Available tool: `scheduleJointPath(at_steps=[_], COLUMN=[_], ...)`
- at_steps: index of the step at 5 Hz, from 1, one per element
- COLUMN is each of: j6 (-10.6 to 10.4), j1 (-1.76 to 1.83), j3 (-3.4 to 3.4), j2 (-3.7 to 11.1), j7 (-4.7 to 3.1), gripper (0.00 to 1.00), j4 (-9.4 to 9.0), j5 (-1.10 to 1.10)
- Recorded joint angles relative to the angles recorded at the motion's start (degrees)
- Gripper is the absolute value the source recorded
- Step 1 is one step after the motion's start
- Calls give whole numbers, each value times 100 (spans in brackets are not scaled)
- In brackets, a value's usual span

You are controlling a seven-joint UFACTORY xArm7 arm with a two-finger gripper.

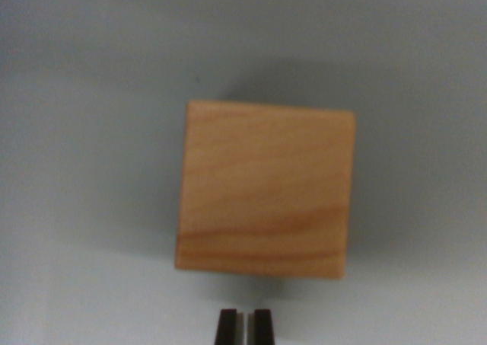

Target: Push wooden cube

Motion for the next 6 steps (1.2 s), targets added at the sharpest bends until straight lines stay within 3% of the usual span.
scheduleJointPath(at_steps=[1,2,3,4,5,6], j6=[94,94,195,195,300,300], j1=[-2,-2,-5,-5,-8,-8], j3=[-18,-18,-36,-36,-56,-56], j2=[140,140,290,290,447,447], j7=[-39,-39,-80,-80,-124,-124], gripper=[100,100,100,100,100,100], j4=[236,236,489,489,753,753], j5=[3,3,6,6,10,10])
